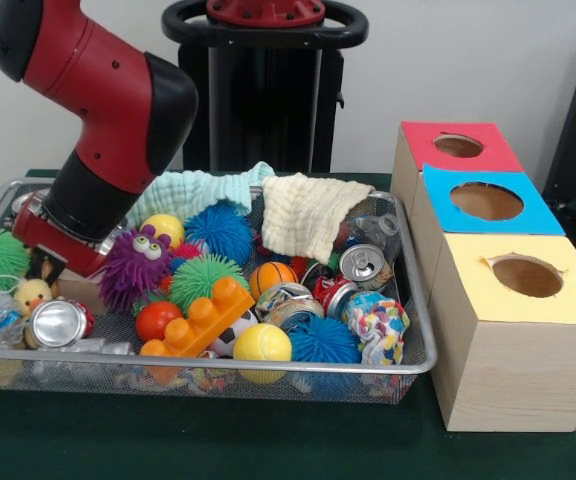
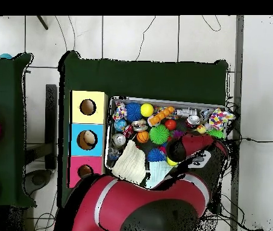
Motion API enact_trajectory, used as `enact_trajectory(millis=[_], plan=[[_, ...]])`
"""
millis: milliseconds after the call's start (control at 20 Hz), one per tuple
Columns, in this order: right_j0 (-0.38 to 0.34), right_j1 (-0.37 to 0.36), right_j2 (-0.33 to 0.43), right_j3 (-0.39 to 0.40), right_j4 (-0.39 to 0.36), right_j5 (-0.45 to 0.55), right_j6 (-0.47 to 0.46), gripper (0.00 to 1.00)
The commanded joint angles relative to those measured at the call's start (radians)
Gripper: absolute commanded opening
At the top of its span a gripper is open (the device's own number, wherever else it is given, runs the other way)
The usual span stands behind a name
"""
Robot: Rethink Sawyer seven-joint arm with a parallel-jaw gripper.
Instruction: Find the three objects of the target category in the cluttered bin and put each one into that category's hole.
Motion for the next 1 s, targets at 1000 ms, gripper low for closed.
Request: enact_trajectory(millis=[1000], plan=[[0.086, -0.168, 0.187, 0.159, 0.011, 0.025, 0.086, 0.0]])
